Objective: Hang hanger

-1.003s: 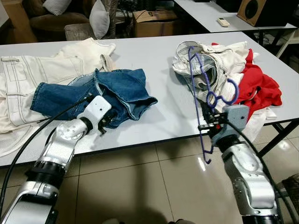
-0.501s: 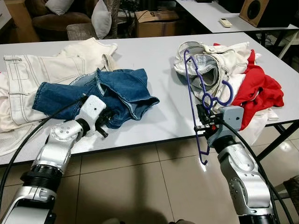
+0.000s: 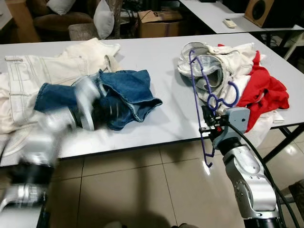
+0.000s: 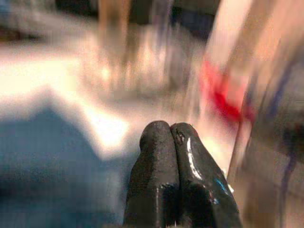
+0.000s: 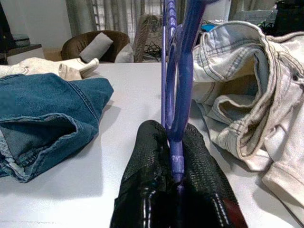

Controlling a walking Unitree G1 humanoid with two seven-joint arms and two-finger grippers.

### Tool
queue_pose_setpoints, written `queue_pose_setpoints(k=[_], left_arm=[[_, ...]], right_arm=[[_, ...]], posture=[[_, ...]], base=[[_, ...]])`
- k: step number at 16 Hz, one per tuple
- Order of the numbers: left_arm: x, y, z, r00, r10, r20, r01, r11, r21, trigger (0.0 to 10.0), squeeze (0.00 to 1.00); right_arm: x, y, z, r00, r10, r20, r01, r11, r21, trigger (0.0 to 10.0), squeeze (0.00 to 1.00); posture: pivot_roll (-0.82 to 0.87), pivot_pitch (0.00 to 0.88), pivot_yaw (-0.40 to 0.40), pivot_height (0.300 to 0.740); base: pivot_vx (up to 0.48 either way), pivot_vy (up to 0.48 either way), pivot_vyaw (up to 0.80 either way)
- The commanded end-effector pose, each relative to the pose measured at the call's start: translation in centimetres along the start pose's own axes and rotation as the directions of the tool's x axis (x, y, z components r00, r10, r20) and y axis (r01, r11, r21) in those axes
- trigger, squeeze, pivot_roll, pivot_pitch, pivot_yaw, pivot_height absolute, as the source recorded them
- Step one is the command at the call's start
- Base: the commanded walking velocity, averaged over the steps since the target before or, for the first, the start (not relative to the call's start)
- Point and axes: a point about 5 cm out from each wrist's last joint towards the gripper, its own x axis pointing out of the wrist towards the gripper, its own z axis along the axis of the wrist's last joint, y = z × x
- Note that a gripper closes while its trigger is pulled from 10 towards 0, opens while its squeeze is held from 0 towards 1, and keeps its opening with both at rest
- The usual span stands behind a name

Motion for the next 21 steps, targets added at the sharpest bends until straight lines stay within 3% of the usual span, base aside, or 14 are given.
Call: queue_pose_setpoints(k=[1, 2, 3, 4, 5, 6, 7, 8, 11, 15, 18, 19, 21], left_arm=[[0.2, 0.0, 4.6, 0.973, -0.006, 0.230, 0.020, 0.998, -0.057, 0.0, 0.00], [0.1, 0.8, 6.5, 0.945, 0.043, 0.324, -0.011, 0.995, -0.098, 0.0, 0.00], [0.1, 1.4, 6.6, 0.948, 0.089, 0.305, -0.066, 0.994, -0.082, 0.0, 0.00], [0.2, 2.4, 3.5, 0.976, 0.218, 0.021, -0.217, 0.951, 0.219, 0.0, 0.00], [0.3, 2.6, 1.6, 0.955, 0.282, -0.096, -0.237, 0.914, 0.330, 3.4, 0.00], [0.6, 2.0, 0.3, 0.955, 0.273, -0.114, -0.222, 0.915, 0.336, 10.0, 0.00], [0.6, 1.9, 0.1, 0.951, 0.286, -0.116, -0.228, 0.904, 0.361, 10.0, 0.00], [0.4, 2.0, -0.5, 0.941, 0.313, -0.126, -0.240, 0.883, 0.403, 10.0, 1.00], [-0.3, 1.2, -3.2, 0.936, 0.299, -0.186, -0.180, 0.861, 0.476, 10.0, 1.00], [-1.2, 0.3, -6.1, 0.918, 0.316, -0.241, -0.164, 0.853, 0.496, 10.0, 1.00], [-1.6, -0.4, -7.1, 0.919, 0.356, -0.171, -0.238, 0.845, 0.479, 10.0, 1.00], [-1.7, -0.9, -7.1, 0.922, 0.361, -0.138, -0.249, 0.827, 0.504, 10.0, 1.00], [-2.3, -1.4, -7.9, 0.931, 0.341, -0.127, -0.238, 0.834, 0.497, 10.0, 1.00]], right_arm=[[0.3, -0.4, 0.6, 1.000, -0.011, 0.028, 0.011, 1.000, 0.002, 10.0, 0.00], [0.4, -0.4, 0.7, 1.000, -0.012, 0.028, 0.012, 1.000, 0.001, 10.0, 0.00], [0.4, -0.4, 0.7, 1.000, -0.011, 0.029, 0.011, 1.000, 0.000, 10.0, 0.00], [0.4, -0.2, 0.8, 0.999, -0.002, 0.044, 0.002, 1.000, 0.000, 10.0, 0.00], [0.3, -0.2, 0.7, 0.999, -0.002, 0.044, 0.002, 1.000, 0.000, 10.0, 0.00], [0.2, -0.2, 0.4, 1.000, -0.006, 0.025, 0.006, 1.000, -0.023, 10.0, 0.00], [0.2, -0.2, 0.3, 1.000, -0.009, 0.022, 0.009, 1.000, -0.023, 10.0, 0.00], [0.1, -0.3, 0.3, 1.000, -0.015, 0.019, 0.015, 1.000, -0.020, 10.0, 0.00], [-0.8, -1.0, 0.2, 1.000, -0.004, -0.022, 0.003, 0.999, -0.049, 10.0, 0.00], [-1.1, -1.2, 0.1, 0.998, 0.028, -0.061, -0.033, 0.997, -0.076, 10.0, 0.00], [-2.0, -1.2, -0.6, 0.993, 0.047, -0.104, -0.056, 0.995, -0.084, 10.0, 0.00], [-2.3, -1.3, -0.8, 0.992, 0.050, -0.113, -0.059, 0.995, -0.079, 10.0, 0.00], [-2.5, -1.3, -1.2, 0.991, 0.034, -0.127, -0.042, 0.997, -0.063, 10.0, 0.00]], posture=[[-0.05, 0.000, -0.012, 0.740], [-0.05, 0.000, -0.012, 0.740], [-0.05, 0.000, -0.012, 0.740], [-0.05, 0.000, -0.010, 0.740], [-0.05, 0.000, -0.004, 0.740], [-0.06, 0.000, 0.002, 0.740], [-0.06, 0.000, 0.005, 0.740], [-0.07, 0.000, 0.002, 0.740], [-0.10, 0.000, -0.050, 0.740], [-0.12, 0.014, -0.062, 0.740], [-0.11, 0.025, -0.070, 0.740], [-0.11, 0.020, -0.072, 0.740], [-0.10, 0.000, -0.071, 0.740]], base=[[0.000, 0.000, 0.00], [0.000, 0.000, 0.00], [0.000, 0.000, 0.00], [0.000, 0.000, 0.00], [0.000, 0.000, 0.00], [0.000, 0.000, 0.00], [0.000, 0.000, 0.00], [0.000, 0.000, 0.00], [0.000, 0.000, 0.00], [0.000, 0.000, 0.00], [0.000, 0.000, 0.00], [0.000, 0.000, 0.00], [0.000, 0.000, 0.00]])
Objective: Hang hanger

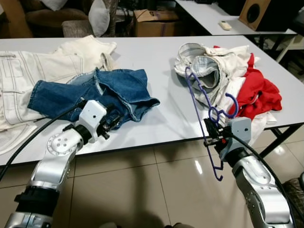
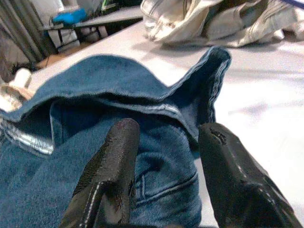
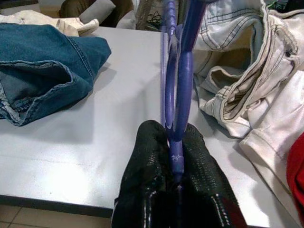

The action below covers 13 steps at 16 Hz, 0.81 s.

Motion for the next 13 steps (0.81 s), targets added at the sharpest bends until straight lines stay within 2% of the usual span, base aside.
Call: queue_pose_setpoints(k=[1, 3, 4, 5, 6, 7, 10, 11, 12, 13], left_arm=[[-0.1, -0.1, -0.1, 1.000, -0.002, 0.013, 0.002, 1.000, -0.027, 10.0, 1.00], [0.0, 0.3, -0.7, 0.999, 0.014, -0.042, -0.014, 1.000, 0.005, 10.0, 1.00], [0.0, 0.7, -1.2, 0.997, 0.037, -0.069, -0.037, 0.999, -0.005, 10.0, 1.00], [0.1, 0.9, -1.7, 0.993, 0.055, -0.102, -0.056, 0.998, -0.007, 10.0, 0.74], [0.4, 1.2, -2.8, 0.982, 0.086, -0.165, -0.081, 0.996, 0.037, 10.0, 0.00], [0.7, 1.1, -3.5, 0.974, 0.109, -0.197, -0.099, 0.993, 0.063, 10.0, 0.00], [1.5, 0.0, -4.3, 0.969, 0.054, -0.241, -0.058, 0.998, -0.007, 10.0, 0.00], [1.7, -0.3, -5.0, 0.959, 0.043, -0.281, -0.044, 0.999, 0.004, 5.8, 0.00], [1.8, -0.4, -5.4, 0.951, 0.048, -0.305, -0.047, 0.999, 0.011, 4.9, 0.00], [1.7, -0.2, -5.9, 0.941, 0.080, -0.329, -0.079, 0.997, 0.016, 0.3, 0.00]], right_arm=[[0.1, -0.3, 0.1, 1.000, -0.013, 0.000, 0.013, 1.000, 0.005, 10.0, 0.00], [0.4, -0.2, 0.7, 1.000, -0.007, 0.023, 0.007, 1.000, 0.014, 10.0, 0.00], [0.6, -0.1, 0.7, 1.000, -0.005, 0.025, 0.004, 1.000, 0.014, 10.0, 0.00], [0.7, -0.1, 0.8, 1.000, -0.003, 0.026, 0.003, 1.000, 0.011, 10.0, 0.00], [0.9, -0.3, 0.8, 1.000, 0.000, 0.027, 0.000, 1.000, 0.009, 10.0, 0.00], [1.1, -0.5, 0.6, 1.000, 0.002, 0.022, -0.002, 1.000, 0.008, 10.0, 0.00], [1.0, -0.7, 0.4, 1.000, -0.004, 0.016, 0.004, 1.000, 0.011, 10.0, 0.00], [1.0, -0.6, 0.5, 1.000, -0.003, 0.019, 0.003, 1.000, 0.011, 10.0, 0.00], [1.2, -0.6, 0.5, 1.000, -0.002, 0.023, 0.001, 1.000, 0.012, 10.0, 0.00], [1.3, -0.5, 0.3, 1.000, -0.010, 0.015, 0.010, 1.000, -0.001, 10.0, 0.00]], posture=[[-0.10, 0.000, -0.066, 0.740], [-0.10, 0.000, -0.066, 0.740], [-0.09, 0.000, -0.069, 0.740], [-0.08, 0.000, -0.076, 0.740], [-0.07, 0.000, -0.079, 0.740], [-0.07, 0.000, -0.083, 0.740], [-0.07, 0.000, -0.089, 0.740], [-0.08, 0.000, -0.080, 0.740], [-0.08, 0.000, -0.068, 0.740], [-0.08, 0.000, -0.084, 0.740]], base=[[0.000, 0.000, 0.00], [0.000, 0.000, 0.00], [0.000, 0.000, 0.00], [0.000, 0.000, 0.00], [0.000, 0.000, 0.00], [0.000, 0.000, 0.00], [0.000, 0.000, 0.00], [0.000, 0.000, 0.00], [0.000, 0.000, 0.00], [0.000, 0.000, 0.00]])
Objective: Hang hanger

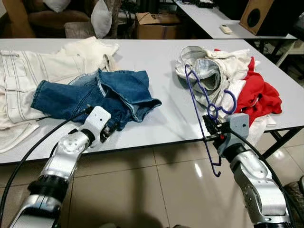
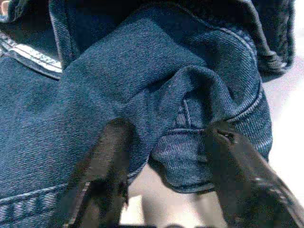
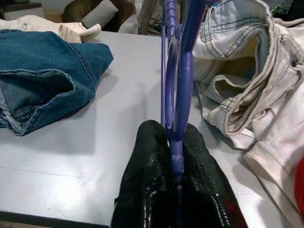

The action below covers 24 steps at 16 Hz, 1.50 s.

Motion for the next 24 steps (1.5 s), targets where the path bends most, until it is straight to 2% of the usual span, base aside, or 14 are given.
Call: queue_pose_setpoints(k=[1, 2, 3, 5, 7, 11, 14, 15, 17, 19, 21, 22, 23, 24], left_arm=[[0.1, -0.6, -1.1, 0.998, -0.010, -0.061, 0.009, 1.000, -0.022, 0.0, 0.00], [0.1, -0.7, -1.1, 0.998, -0.023, -0.063, 0.020, 0.999, -0.033, 0.0, 0.00], [0.3, -1.2, -1.4, 0.995, -0.050, -0.091, 0.050, 0.999, -0.004, 0.0, 0.00], [0.4, -2.3, -1.9, 0.987, -0.116, -0.115, 0.114, 0.993, -0.024, 0.0, 0.00], [0.5, -2.7, -2.1, 0.983, -0.128, -0.129, 0.125, 0.992, -0.028, 0.0, 0.00], [0.5, -2.8, -2.1, 0.985, -0.126, -0.114, 0.112, 0.986, -0.127, 0.0, 0.00], [0.1, -2.3, -2.3, 0.984, -0.147, -0.106, 0.132, 0.982, -0.137, 0.0, 0.00], [-0.4, -1.2, -2.0, 0.988, -0.129, -0.090, 0.115, 0.983, -0.146, 0.0, 0.00], [-0.8, -0.4, -1.3, 0.991, -0.118, -0.058, 0.109, 0.984, -0.144, 0.0, 0.00], [-0.8, 0.3, 0.2, 0.993, -0.120, -0.006, 0.118, 0.982, -0.150, 0.0, 0.00], [-1.4, 0.2, 2.6, 0.968, -0.242, 0.069, 0.251, 0.954, -0.167, 0.0, 0.00], [-1.9, 0.0, 4.7, 0.927, -0.346, 0.148, 0.370, 0.909, -0.191, 0.0, 0.00], [-2.2, 0.0, 6.3, 0.894, -0.395, 0.212, 0.436, 0.877, -0.203, 0.0, 0.00], [-2.6, 0.4, 9.5, 0.831, -0.433, 0.349, 0.525, 0.818, -0.235, 0.0, 0.00]], right_arm=[[0.2, -0.1, 0.7, 1.000, -0.012, 0.027, 0.011, 1.000, 0.024, 10.0, 0.00], [0.4, 0.1, 0.7, 0.999, 0.006, 0.036, -0.008, 0.999, 0.042, 10.0, 0.00], [0.6, 0.1, 0.1, 1.000, 0.025, 0.008, -0.025, 0.999, -0.025, 10.0, 0.00], [0.8, -0.3, 0.6, 0.999, -0.012, 0.040, 0.011, 1.000, 0.029, 10.0, 0.00], [0.6, -0.7, 0.6, 0.999, -0.019, 0.039, 0.018, 1.000, 0.025, 10.0, 0.00], [0.4, -0.5, 0.7, 0.999, -0.021, 0.042, 0.021, 1.000, 0.015, 10.0, 0.00], [0.9, 0.1, 1.0, 0.999, -0.010, 0.053, 0.009, 1.000, 0.016, 10.0, 0.00], [1.1, 1.0, 1.1, 0.998, 0.027, 0.059, -0.027, 1.000, 0.003, 10.0, 0.00], [1.0, 0.3, 0.6, 0.999, -0.005, 0.043, 0.005, 1.000, -0.002, 10.0, 0.00], [0.6, -0.9, 0.1, 0.998, -0.065, 0.009, 0.065, 0.998, -0.007, 10.0, 0.00], [0.1, -2.7, -0.9, 0.984, -0.175, -0.039, 0.174, 0.984, -0.042, 10.0, 0.00], [0.1, -2.9, -0.5, 0.980, -0.195, -0.026, 0.195, 0.981, 0.004, 10.0, 0.00], [0.1, -2.9, -0.5, 0.982, -0.189, -0.024, 0.189, 0.982, -0.008, 10.0, 0.00], [0.2, -3.0, -0.7, 0.982, -0.189, -0.027, 0.188, 0.982, -0.028, 10.0, 0.00]], posture=[[-0.06, 0.000, -0.089, 0.740], [-0.05, 0.000, -0.092, 0.740], [-0.05, 0.000, -0.086, 0.740], [-0.05, 0.000, -0.078, 0.740], [-0.05, 0.000, -0.074, 0.740], [-0.07, 0.000, -0.064, 0.740], [-0.06, 0.000, -0.095, 0.740], [-0.05, 0.000, -0.086, 0.740], [-0.05, 0.000, -0.087, 0.740], [-0.06, 0.000, -0.065, 0.740], [-0.07, 0.000, -0.034, 0.740], [-0.07, 0.000, -0.040, 0.740], [-0.07, 0.000, -0.033, 0.740], [-0.08, 0.000, -0.031, 0.740]], base=[[0.000, 0.000, 0.00], [0.000, 0.000, 0.00], [0.000, 0.000, 0.00], [0.000, 0.000, 0.00], [0.000, 0.000, 0.00], [0.000, 0.000, 0.00], [0.000, 0.000, 0.00], [0.000, 0.000, 0.00], [0.000, 0.000, 0.00], [0.000, 0.000, 0.00], [0.000, 0.000, 0.00], [0.000, 0.000, 0.00], [0.000, 0.000, 0.00], [0.000, 0.000, 0.00]])
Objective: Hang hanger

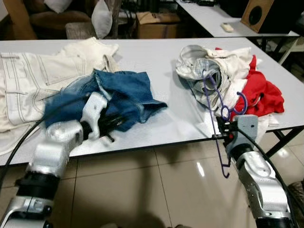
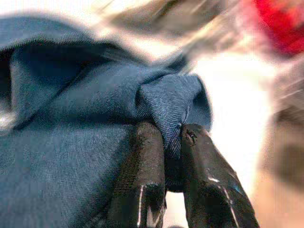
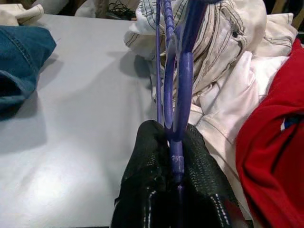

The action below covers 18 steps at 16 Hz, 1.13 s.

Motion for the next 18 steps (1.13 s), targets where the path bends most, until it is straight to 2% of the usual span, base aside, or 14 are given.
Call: queue_pose_setpoints(k=[1, 2, 4, 5, 6, 7, 8, 10, 11, 12, 14, 15, 16, 18], left_arm=[[0.3, -0.8, 4.6, 0.982, -0.100, 0.160, 0.100, 0.995, 0.006, 0.0, 0.00], [0.4, -0.8, 6.1, 0.969, -0.118, 0.218, 0.124, 0.992, -0.014, 0.0, 0.00], [0.4, -0.4, 10.4, 0.906, -0.136, 0.400, 0.187, 0.978, -0.091, 0.0, 0.00], [0.0, 0.5, 12.7, 0.854, -0.093, 0.513, 0.205, 0.965, -0.165, 0.0, 0.00], [-1.3, 4.3, 15.5, 0.727, 0.210, 0.654, 0.140, 0.887, -0.440, 0.0, 0.00], [-1.8, 5.7, 15.7, 0.677, 0.343, 0.652, 0.105, 0.831, -0.547, 0.0, 0.00], [-2.8, 9.4, 11.6, 0.626, 0.651, 0.429, -0.140, 0.635, -0.760, 0.0, 0.00], [-3.3, 10.7, 7.3, 0.609, 0.755, 0.242, -0.317, 0.511, -0.799, 0.0, 0.00], [-3.0, 10.6, 4.4, 0.636, 0.759, 0.140, -0.359, 0.451, -0.817, 0.0, 0.00], [-2.9, 10.5, 3.4, 0.647, 0.756, 0.100, -0.386, 0.438, -0.812, 0.0, 0.00], [-2.6, 10.3, 0.4, 0.642, 0.765, -0.051, -0.492, 0.361, -0.792, 0.0, 0.00], [-2.2, 10.0, -0.6, 0.659, 0.749, -0.071, -0.520, 0.384, -0.763, 0.0, 0.00], [-1.8, 9.7, -0.8, 0.686, 0.725, -0.058, -0.534, 0.448, -0.717, 0.0, 0.00], [-1.3, 9.5, -0.3, 0.714, 0.700, -0.028, -0.526, 0.509, -0.681, 0.0, 0.00]], right_arm=[[0.2, -0.5, 0.7, 0.999, -0.018, 0.027, 0.018, 1.000, -0.006, 10.0, 0.00], [0.2, -0.5, 0.9, 0.999, -0.021, 0.036, 0.021, 1.000, -0.001, 10.0, 0.00], [0.4, -0.5, 1.2, 0.998, -0.028, 0.049, 0.028, 1.000, 0.003, 10.0, 0.00], [0.5, -0.5, 1.2, 0.998, -0.031, 0.051, 0.031, 1.000, 0.004, 10.0, 0.00], [0.4, -0.5, 1.2, 0.998, -0.041, 0.057, 0.040, 0.999, 0.015, 10.0, 0.00], [0.4, -0.4, 1.2, 0.997, -0.045, 0.058, 0.044, 0.999, 0.019, 10.0, 0.00], [0.3, -0.2, 1.1, 0.997, -0.053, 0.060, 0.051, 0.998, 0.031, 10.0, 0.00], [0.3, 0.0, 1.0, 0.997, -0.054, 0.059, 0.052, 0.998, 0.034, 10.0, 0.00], [0.3, 0.0, 0.9, 0.997, -0.055, 0.060, 0.053, 0.998, 0.037, 10.0, 0.00], [0.3, 0.0, 0.9, 0.997, -0.056, 0.059, 0.054, 0.998, 0.038, 10.0, 0.00], [0.2, 0.1, 0.8, 0.997, -0.053, 0.057, 0.051, 0.998, 0.036, 10.0, 0.00], [0.2, 0.2, 0.7, 0.997, -0.050, 0.057, 0.048, 0.998, 0.032, 10.0, 0.00], [0.2, 0.3, 0.7, 0.997, -0.050, 0.057, 0.048, 0.998, 0.032, 10.0, 0.00], [0.2, 0.5, 0.6, 0.997, -0.049, 0.057, 0.048, 0.998, 0.034, 10.0, 0.00]], posture=[[-0.08, 0.000, -0.029, 0.740], [-0.08, 0.000, -0.026, 0.740], [-0.08, 0.000, -0.022, 0.740], [-0.08, 0.000, -0.016, 0.740], [-0.08, 0.000, -0.003, 0.740], [-0.08, 0.000, 0.000, 0.740], [-0.08, 0.000, 0.006, 0.740], [-0.09, 0.000, 0.011, 0.740], [-0.09, 0.000, 0.014, 0.740], [-0.09, 0.000, 0.014, 0.740], [-0.09, 0.000, 0.014, 0.740], [-0.09, 0.000, 0.016, 0.740], [-0.08, 0.000, 0.016, 0.740], [-0.08, 0.000, 0.019, 0.740]], base=[[0.000, 0.000, 0.00], [0.000, 0.000, 0.00], [0.000, 0.000, 0.00], [0.000, 0.000, 0.00], [0.000, 0.000, 0.00], [0.000, 0.000, 0.00], [0.000, 0.000, 0.00], [0.000, 0.000, 0.00], [0.000, 0.000, 0.00], [0.000, 0.000, 0.00], [0.000, 0.000, 0.00], [0.000, 0.000, 0.00], [0.000, 0.000, 0.00], [0.000, 0.000, 0.00]])
